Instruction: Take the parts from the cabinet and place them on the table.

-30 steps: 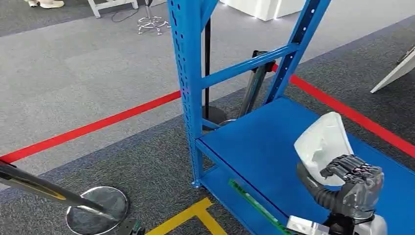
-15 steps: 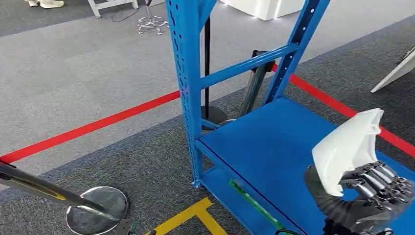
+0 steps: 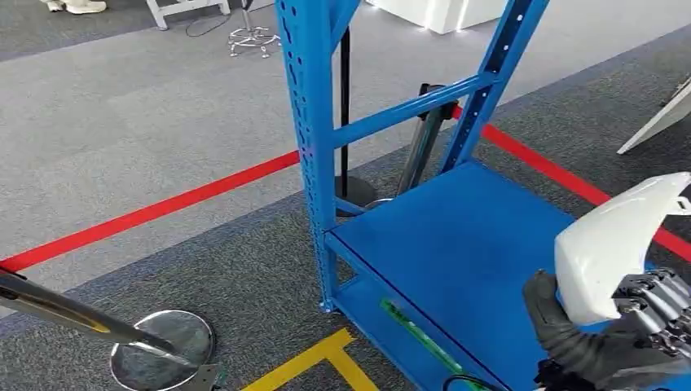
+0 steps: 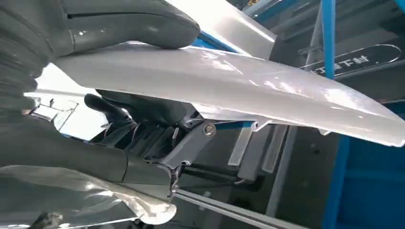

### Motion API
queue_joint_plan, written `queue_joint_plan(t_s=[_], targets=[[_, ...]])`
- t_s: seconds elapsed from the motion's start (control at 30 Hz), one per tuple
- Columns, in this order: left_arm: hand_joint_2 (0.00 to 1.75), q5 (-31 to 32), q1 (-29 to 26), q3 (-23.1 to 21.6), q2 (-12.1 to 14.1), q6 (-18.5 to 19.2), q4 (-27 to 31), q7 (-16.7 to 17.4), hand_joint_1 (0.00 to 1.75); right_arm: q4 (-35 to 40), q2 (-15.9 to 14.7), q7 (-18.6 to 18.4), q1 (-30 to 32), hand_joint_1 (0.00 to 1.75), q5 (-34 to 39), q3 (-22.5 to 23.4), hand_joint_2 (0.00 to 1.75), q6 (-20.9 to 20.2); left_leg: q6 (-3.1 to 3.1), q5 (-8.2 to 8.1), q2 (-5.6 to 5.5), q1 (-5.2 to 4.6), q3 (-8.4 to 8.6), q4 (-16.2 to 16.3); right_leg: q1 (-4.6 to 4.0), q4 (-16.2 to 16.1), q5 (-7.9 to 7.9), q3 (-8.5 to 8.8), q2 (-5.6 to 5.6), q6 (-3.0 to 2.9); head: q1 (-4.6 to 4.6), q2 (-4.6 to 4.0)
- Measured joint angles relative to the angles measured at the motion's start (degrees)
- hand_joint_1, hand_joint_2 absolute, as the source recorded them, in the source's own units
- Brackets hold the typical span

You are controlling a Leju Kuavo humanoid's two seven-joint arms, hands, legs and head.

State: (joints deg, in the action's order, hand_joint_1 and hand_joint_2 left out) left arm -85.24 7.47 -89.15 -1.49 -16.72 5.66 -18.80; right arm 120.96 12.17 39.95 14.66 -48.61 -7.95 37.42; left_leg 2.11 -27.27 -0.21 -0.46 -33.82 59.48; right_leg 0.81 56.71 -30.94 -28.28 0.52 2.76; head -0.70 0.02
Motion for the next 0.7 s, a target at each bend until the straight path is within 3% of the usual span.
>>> queue_joint_plan(t_s=[0.5,0.7], targets=[[1.75,-1.44,-0.08,0.0,0.0,-0.74,0.0,1.64,0.0,-1.29,0.15,0.02,-0.09,1.75,2.74,-2.52,1.75,-0.02,0.0,0.0,0.0,0.0,0.01,0.0,-0.01,0.0,-0.01,-0.11,0.0,-0.01,0.0,0.0],[1.75,-2.14,-0.09,0.0,0.04,-1.14,0.0,1.99,0.0,-1.57,0.15,0.02,-0.53,1.75,-0.22,-3.76,1.75,-0.02,0.16,-0.19,-0.01,-0.27,0.02,0.24,0.18,-0.16,0.08,-0.08,0.03,0.22,0.02,0.0]])
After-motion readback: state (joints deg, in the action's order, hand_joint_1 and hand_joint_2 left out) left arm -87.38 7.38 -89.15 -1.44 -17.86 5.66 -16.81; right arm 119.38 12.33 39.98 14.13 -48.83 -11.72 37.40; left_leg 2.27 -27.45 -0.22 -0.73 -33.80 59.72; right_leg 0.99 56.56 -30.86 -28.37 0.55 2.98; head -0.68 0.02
